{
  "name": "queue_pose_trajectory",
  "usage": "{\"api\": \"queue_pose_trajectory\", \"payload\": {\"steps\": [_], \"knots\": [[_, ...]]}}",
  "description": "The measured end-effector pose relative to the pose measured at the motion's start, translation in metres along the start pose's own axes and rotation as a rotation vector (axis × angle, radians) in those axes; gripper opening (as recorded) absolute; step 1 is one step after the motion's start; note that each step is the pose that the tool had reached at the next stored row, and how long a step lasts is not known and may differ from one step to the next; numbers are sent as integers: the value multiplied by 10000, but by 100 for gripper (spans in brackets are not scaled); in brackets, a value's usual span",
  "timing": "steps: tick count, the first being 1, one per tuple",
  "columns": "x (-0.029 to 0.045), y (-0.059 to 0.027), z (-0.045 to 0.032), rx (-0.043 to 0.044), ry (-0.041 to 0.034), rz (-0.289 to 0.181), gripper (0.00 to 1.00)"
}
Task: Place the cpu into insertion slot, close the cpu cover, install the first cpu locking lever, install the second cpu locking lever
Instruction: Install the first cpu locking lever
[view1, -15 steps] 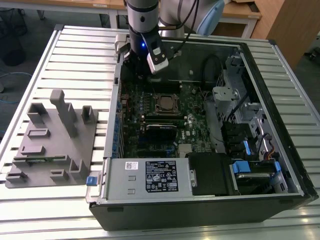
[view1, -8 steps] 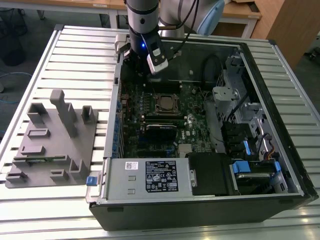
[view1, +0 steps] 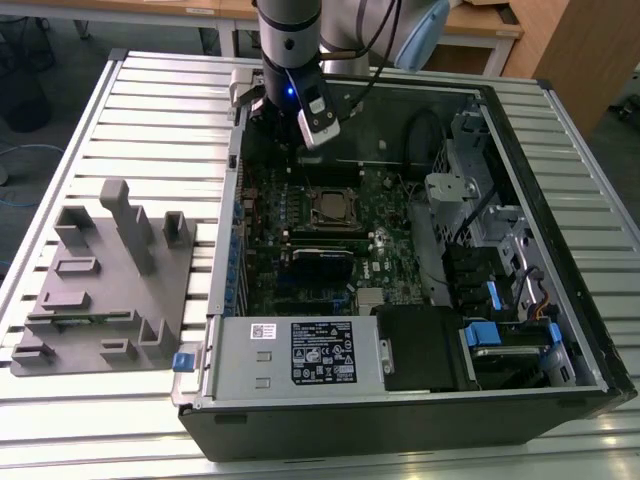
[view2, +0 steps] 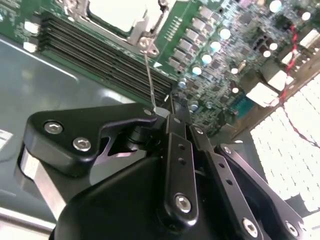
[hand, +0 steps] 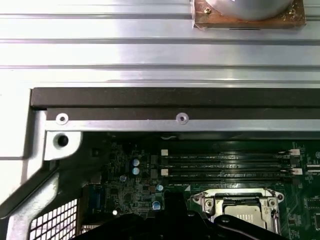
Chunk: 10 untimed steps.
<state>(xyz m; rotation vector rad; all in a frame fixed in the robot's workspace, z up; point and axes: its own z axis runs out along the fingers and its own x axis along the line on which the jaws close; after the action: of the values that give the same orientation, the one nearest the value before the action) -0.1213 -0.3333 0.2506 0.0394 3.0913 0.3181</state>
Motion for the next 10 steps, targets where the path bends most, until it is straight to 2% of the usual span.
{"api": "queue_pose_trajectory", "payload": {"steps": [4, 10], "knots": [[-110, 2, 4, -40, 0, 2, 10], [-341, 7, 13, -107, 1, 6, 10]]}}
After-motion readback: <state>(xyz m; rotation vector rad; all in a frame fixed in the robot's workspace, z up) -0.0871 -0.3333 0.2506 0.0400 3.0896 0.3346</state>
